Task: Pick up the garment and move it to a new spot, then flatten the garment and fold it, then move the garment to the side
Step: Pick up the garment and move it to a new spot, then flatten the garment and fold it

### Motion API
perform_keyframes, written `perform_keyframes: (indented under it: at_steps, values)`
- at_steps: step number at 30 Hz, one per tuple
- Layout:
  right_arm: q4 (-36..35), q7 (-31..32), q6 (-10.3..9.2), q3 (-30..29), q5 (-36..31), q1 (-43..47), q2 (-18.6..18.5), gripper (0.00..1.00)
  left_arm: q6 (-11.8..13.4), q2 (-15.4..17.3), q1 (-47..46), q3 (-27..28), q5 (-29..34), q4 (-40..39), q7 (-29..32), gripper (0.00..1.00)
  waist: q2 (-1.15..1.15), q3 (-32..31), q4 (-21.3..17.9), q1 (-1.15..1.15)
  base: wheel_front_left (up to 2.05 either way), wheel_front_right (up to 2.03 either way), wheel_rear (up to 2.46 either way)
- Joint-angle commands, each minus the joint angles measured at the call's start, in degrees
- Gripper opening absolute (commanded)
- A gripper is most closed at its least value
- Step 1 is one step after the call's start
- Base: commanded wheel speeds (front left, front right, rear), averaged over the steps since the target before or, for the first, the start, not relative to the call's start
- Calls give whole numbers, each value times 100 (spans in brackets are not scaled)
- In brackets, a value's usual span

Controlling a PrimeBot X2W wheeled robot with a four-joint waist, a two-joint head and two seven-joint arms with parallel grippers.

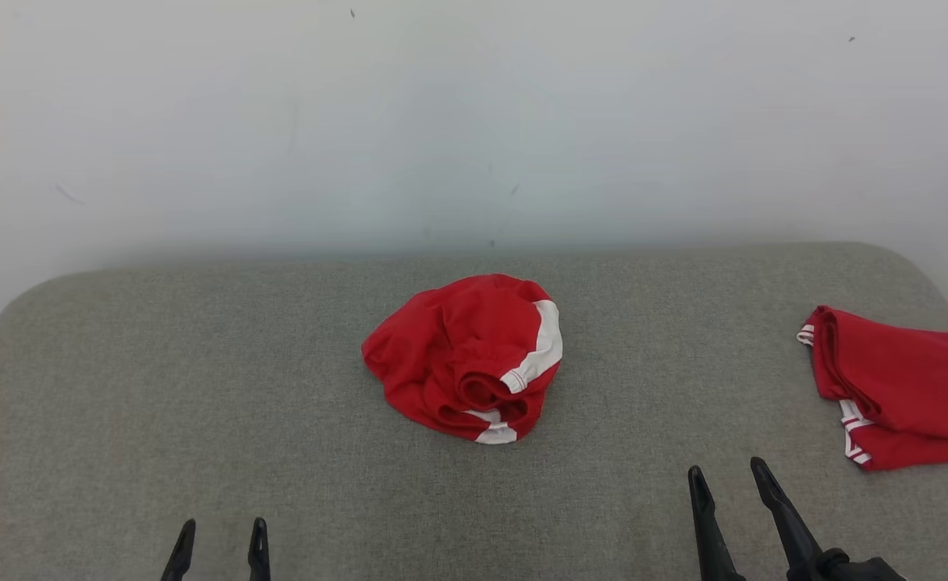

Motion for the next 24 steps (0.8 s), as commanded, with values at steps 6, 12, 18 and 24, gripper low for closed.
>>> perform_keyframes:
  at_steps: [6,12,18,24]
  values:
    - [55,-3,-15,18,-56,105,9,100,-150,-209,112,108,198,144,-18,100,1,-88,-23,1,0,0,0]
    - [72,-3,-15,-22,19,129,9,100,-243,-277,95,145,281,178,-18,100,1,-120,-5,1,0,0,0]
    - [78,-3,-15,-15,22,140,10,100,-330,-327,62,212,377,195,-18,100,1,-165,25,1,0,0,0]
    - [50,-3,-15,10,35,140,10,100,-359,-355,85,237,431,197,-18,100,1,-185,31,1,0,0,0]
